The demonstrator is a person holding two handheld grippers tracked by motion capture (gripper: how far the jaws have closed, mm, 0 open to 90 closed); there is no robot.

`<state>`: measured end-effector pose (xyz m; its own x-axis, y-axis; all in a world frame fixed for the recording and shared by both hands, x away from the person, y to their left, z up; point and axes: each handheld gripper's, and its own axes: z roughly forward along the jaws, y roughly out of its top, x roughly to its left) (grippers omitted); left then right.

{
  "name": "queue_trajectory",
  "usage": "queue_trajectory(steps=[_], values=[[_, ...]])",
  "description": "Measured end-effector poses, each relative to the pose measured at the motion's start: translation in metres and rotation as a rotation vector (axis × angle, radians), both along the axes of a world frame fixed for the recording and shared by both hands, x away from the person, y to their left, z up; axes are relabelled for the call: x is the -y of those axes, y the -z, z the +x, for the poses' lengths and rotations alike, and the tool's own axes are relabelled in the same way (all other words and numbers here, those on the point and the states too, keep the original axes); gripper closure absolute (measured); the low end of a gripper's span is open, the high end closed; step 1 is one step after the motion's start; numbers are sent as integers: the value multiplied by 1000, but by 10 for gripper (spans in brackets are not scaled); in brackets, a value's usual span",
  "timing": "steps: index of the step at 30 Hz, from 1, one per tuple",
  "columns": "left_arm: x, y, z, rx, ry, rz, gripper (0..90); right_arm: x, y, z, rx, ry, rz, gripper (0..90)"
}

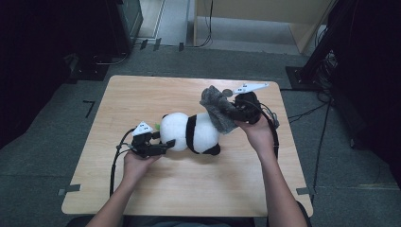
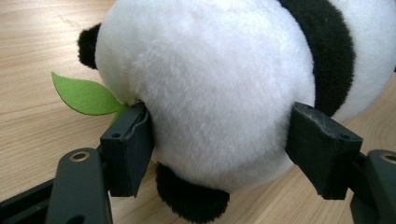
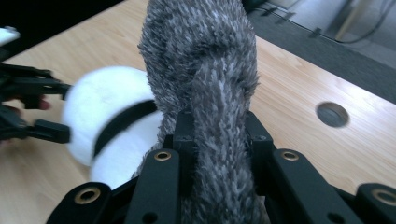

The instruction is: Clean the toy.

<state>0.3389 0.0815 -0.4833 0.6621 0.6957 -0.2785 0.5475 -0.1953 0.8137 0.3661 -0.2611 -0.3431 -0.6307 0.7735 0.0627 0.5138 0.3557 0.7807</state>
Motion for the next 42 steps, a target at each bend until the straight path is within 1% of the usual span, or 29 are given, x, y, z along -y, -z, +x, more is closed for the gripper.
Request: queue_trajectory(steps=[5, 6, 7, 9, 10, 11, 14, 15, 16, 19, 20, 21, 22, 25, 26, 27, 29, 31, 32, 33, 34, 35, 39, 40, 41, 42], values=[[-1, 0, 1, 0, 4, -6, 261, -25, -7, -4, 9, -57, 11, 733], [-1, 0, 1, 0, 4, -6, 260, -25, -7, -4, 9, -57, 11, 733], [-1, 0, 1, 1, 6, -8, 258, -36, -7, -3, 5, -73, 27, 732], [-1, 1, 2, 1, 10, -8, 253, -47, -6, 1, -9, -89, 26, 732], [-1, 1, 2, 1, 10, -8, 250, -47, -6, 1, -9, -89, 26, 732], [-1, 1, 2, 1, 14, -10, 248, -59, -4, 5, -22, -108, 34, 732], [-2, 2, 3, -9, 11, -20, 238, -77, 1, 12, -49, -129, 34, 732], [-2, 2, 3, -9, 11, -20, 238, -77, 1, 12, -49, -129, 34, 732], [-2, 2, 3, -11, 9, -22, 238, -89, 4, 16, -57, -144, 28, 732], [-1, 1, 2, -9, 2, -25, 238, -105, 7, 21, -68, -157, 28, 731], [-1, 1, 2, -9, 2, -25, 237, -105, 7, 21, -68, -157, 28, 731], [-1, 1, 3, -10, 3, -27, 236, -115, 8, 26, -74, -169, 31, 731], [-1, 1, 3, -10, 4, -27, 235, -121, 9, 28, -79, -174, 32, 731], [-1, 1, 3, -7, 5, -24, 234, -136, 12, 35, -88, -183, 23, 731], [-1, 1, 3, -4, 6, -22, 234, -136, 12, 35, -88, -183, 23, 731], [-1, 1, 2, -3, 5, -22, 234, -145, 15, 39, -97, -188, 19, 731], [-1, 1, 2, -1, 6, -22, 235, -152, 18, 42, -106, -191, 15, 731], [-1, 1, 2, -1, 6, -22, 236, -158, 23, 45, -118, -193, -1, 731], [-1, 1, 2, -1, 6, -22, 236, -158, 23, 45, -118, -193, -1, 731], [-1, 2, 2, -1, 7, -21, 236, -161, 28, 48, -132, -189, -27, 729], [-1, 2, 2, -3, 7, -22, 236, -161, 31, 48, -141, -183, -42, 728], [-1, 2, 2, -4, 6, -26, 236, -160, 33, 49, -140, -179, -56, 728], [-1, 2, 3, -3, 9, -22, 237, -149, 36, 50, -149, -153, -54, 726], [-1, 2, 3, -3, 9, -22, 236, -149, 36, 50, -149, -153, -54, 726], [-1, 2, 3, -3, 8, -23, 236, -140, 36, 49, -145, -140, -49, 725], [0, 2, 3, -2, 7, -23, 236, -138, 36, 48, -143, -134, -48, 725]])
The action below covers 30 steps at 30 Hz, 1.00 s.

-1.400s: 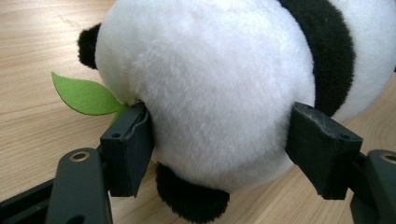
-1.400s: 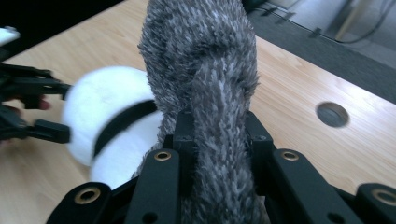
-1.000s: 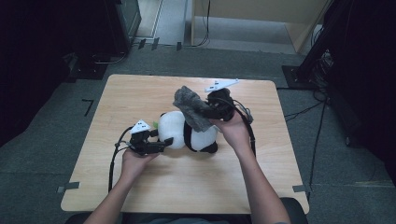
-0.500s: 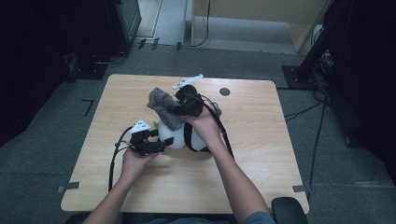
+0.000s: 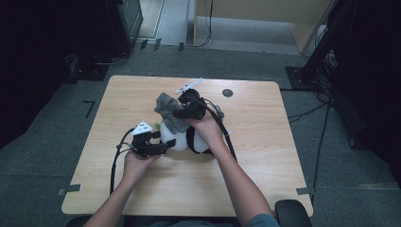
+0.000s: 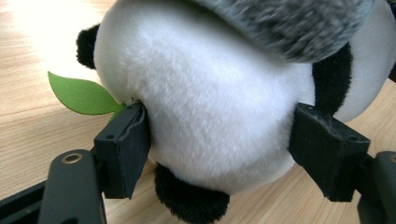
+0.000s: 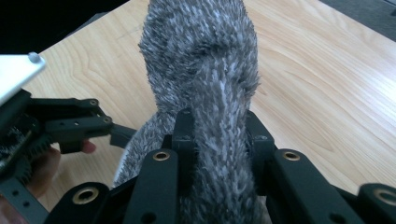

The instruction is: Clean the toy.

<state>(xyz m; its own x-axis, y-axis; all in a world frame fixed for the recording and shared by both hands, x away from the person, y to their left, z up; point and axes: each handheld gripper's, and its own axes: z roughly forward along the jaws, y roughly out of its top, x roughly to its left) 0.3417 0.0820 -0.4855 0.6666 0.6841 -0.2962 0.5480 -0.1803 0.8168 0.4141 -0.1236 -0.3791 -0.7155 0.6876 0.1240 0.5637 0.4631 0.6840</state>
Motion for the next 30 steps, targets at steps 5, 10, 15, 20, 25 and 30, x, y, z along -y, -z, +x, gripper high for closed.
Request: queue_trajectory(steps=[5, 10, 15, 20, 25, 30], values=[[0, 0, 0, 0, 0, -1, 236, 19, -3, -4, 13, 28, -13, 724], [0, 0, 0, 0, 1, 1, 236, 35, -4, -7, 25, 52, -17, 723], [0, 0, 0, 1, 2, 2, 236, 56, -5, -13, 34, 90, -9, 719], [-1, 1, 0, 1, 4, 1, 236, 70, -6, -18, 39, 112, -9, 714], [-1, 1, 0, 0, 5, 2, 236, 86, -7, -23, 43, 137, 8, 712], [-1, 1, 0, -1, 5, 1, 236, 98, -9, -28, 53, 150, 8, 711]])
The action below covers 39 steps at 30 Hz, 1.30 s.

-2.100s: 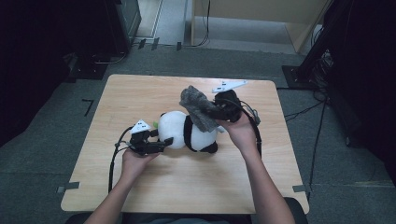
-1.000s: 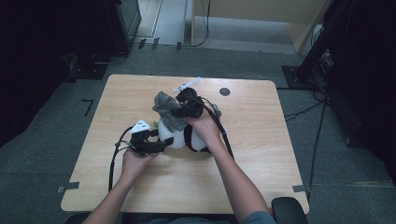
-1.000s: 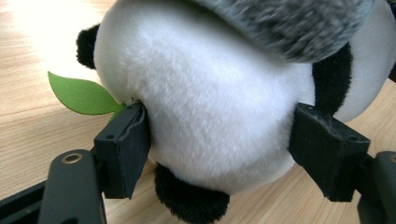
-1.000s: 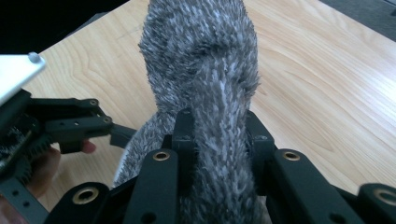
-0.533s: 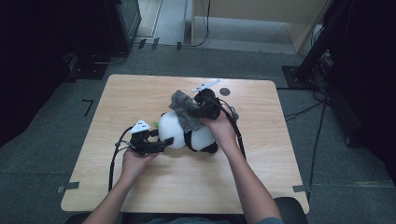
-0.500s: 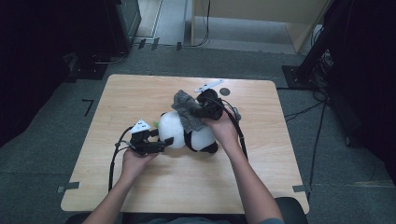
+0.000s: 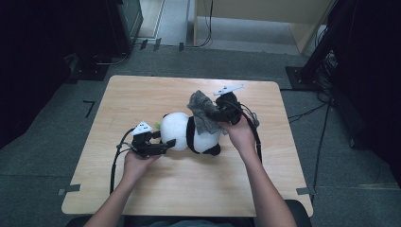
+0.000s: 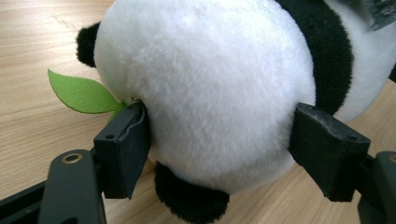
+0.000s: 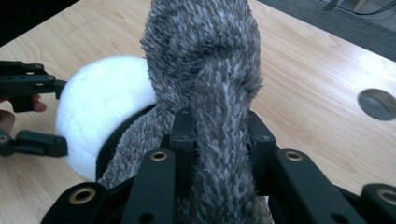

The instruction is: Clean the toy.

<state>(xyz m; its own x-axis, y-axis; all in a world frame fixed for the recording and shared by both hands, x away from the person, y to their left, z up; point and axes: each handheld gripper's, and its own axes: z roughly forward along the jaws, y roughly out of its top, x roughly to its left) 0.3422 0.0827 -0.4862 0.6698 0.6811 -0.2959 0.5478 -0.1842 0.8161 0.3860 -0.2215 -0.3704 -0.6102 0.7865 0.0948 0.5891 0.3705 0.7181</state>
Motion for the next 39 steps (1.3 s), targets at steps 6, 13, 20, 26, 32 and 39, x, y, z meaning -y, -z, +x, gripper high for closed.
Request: queue_trajectory(steps=[6, 13, 20, 26, 32, 39], values=[[0, 0, 0, 1, 1, -4, 235, 21, -1, -8, 4, 30, 7, 711], [0, 1, 1, 4, 5, -7, 233, 37, -1, -12, 7, 55, 1, 709], [0, 0, 0, 1, 4, -5, 232, 40, -5, -19, 1, 35, 45, 720], [0, 0, 0, -1, 1, -2, 231, 30, -16, -28, 17, -32, 99, 724], [0, 0, 0, 0, 1, -4, 231, 3, -22, -37, 20, -127, 117, 723], [0, -1, -1, -2, 3, 1, 230, -40, -11, -35, -12, -224, 111, 723]])
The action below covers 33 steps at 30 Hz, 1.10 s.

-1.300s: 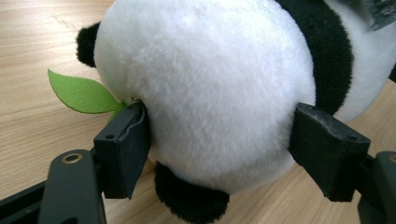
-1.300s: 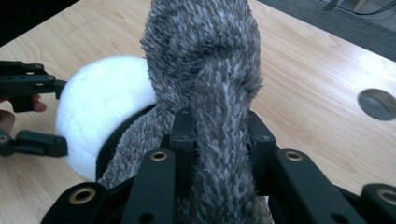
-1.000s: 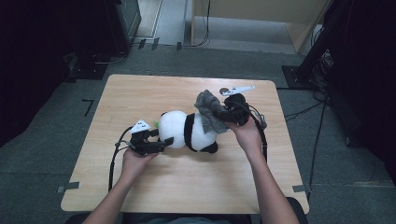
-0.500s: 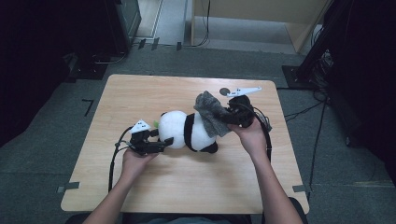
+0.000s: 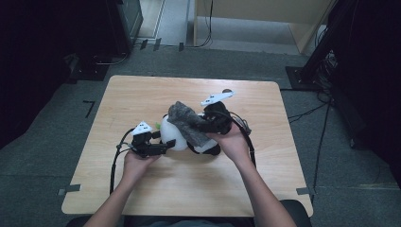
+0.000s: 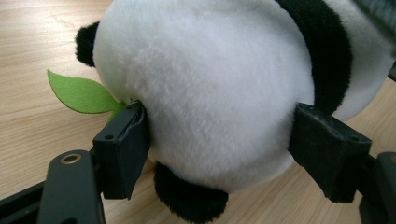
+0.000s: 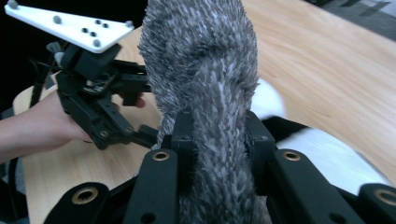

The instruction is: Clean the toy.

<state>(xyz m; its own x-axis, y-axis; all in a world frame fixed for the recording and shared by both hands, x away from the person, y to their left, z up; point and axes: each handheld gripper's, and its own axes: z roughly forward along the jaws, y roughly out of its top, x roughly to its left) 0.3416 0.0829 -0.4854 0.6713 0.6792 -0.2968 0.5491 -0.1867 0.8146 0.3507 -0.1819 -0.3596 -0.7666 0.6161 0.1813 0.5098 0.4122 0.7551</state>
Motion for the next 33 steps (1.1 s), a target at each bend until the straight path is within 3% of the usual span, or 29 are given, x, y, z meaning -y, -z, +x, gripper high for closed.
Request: queue_trajectory(steps=[11, 17, 27, 33], values=[[0, -1, -1, 8, -1, 5, 231, -42, 23, 12, -56, -51, -10, 722], [0, 0, -1, 5, 0, 7, 232, -49, 31, 14, -53, -44, -73, 719], [0, 0, 0, 3, 0, 2, 232, -26, 30, 8, -24, 5, -93, 714], [0, 0, 0, 2, -1, 0, 232, 0, 26, -1, 1, 75, -55, 716]])
